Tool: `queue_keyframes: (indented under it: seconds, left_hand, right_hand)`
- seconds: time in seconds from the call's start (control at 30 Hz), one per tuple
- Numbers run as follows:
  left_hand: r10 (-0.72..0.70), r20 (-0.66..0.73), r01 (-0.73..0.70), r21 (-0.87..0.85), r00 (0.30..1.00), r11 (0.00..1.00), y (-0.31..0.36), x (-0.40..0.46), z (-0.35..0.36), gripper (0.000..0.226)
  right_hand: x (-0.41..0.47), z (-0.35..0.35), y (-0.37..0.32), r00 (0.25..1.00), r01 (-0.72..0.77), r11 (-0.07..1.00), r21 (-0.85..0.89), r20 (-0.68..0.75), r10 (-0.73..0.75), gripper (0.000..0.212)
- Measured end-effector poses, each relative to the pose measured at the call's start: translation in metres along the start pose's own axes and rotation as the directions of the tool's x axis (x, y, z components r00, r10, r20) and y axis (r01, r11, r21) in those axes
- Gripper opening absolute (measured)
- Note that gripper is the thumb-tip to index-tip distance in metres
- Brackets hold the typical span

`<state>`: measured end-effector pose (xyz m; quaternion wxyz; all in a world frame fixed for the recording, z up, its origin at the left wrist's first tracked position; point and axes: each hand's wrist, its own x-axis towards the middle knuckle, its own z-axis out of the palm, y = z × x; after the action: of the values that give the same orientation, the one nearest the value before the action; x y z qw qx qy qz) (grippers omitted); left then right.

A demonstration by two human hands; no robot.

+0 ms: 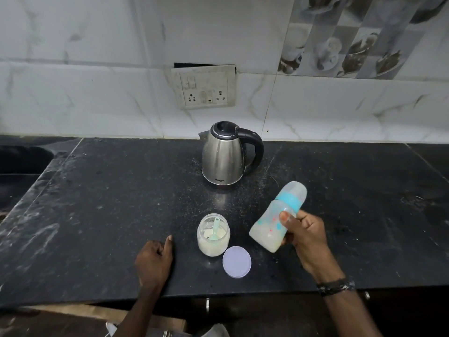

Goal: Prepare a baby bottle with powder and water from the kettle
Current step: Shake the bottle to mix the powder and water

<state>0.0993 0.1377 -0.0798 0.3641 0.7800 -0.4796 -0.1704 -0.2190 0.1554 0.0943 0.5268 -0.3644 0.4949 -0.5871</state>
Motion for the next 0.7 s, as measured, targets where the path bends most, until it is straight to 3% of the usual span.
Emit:
queue_keyframes:
  seconds: [0.1, 0.23, 0.37, 0.4, 0.5, 0.57, 0.63, 0.7]
  left_hand:
    - [0.004, 0.004, -0.004, -0.005, 1.0, 1.0, -0.001, -0.001, 0.003, 0.054]
    - [0.004, 0.0, -0.004, -0.005, 1.0, 1.0, -0.003, 0.001, 0.003, 0.054]
    - [0.032, -0.01, -0.032, -0.014, 0.999, 0.999, -0.003, -0.002, 0.003, 0.052]
    - [0.034, -0.009, -0.034, -0.006, 0.999, 0.999, -0.003, -0.002, 0.003, 0.053]
    - [0.025, -0.008, -0.025, 0.003, 1.0, 1.0, -0.003, 0.0, 0.002, 0.053]
    - [0.034, -0.002, -0.034, 0.001, 0.999, 0.999, -0.002, -0.001, 0.002, 0.053]
    - [0.038, -0.01, -0.038, -0.002, 0.999, 0.999, -0.002, -0.002, 0.003, 0.053]
    - [0.031, -0.017, -0.03, 0.009, 0.999, 0.999, -0.002, -0.001, 0.002, 0.053]
  right_hand:
    - [0.006, -0.003, -0.007, 0.988, 0.004, 0.976, 0.216, -0.153, 0.03, 0.037]
    - [0.003, 0.001, 0.0, 0.999, 0.0, 1.0, -0.006, -0.04, 0.0, 0.046]
    - [0.01, 0.0, -0.002, 0.972, 0.008, 0.968, 0.251, -0.23, 0.051, 0.036]
    - [0.01, 0.001, -0.003, 0.974, -0.014, 0.975, 0.22, -0.218, 0.063, 0.033]
    - [0.002, 0.003, 0.004, 0.998, 0.013, 1.0, 0.009, -0.066, -0.013, 0.051]
    - [0.003, 0.0, -0.002, 0.991, 0.042, 0.996, 0.081, -0.129, -0.031, 0.057]
    - [0.011, -0.007, -0.003, 0.974, 0.02, 0.98, 0.199, -0.223, 0.025, 0.05]
    - [0.009, -0.004, -0.002, 0.99, -0.013, 0.995, 0.101, -0.139, 0.027, 0.06]
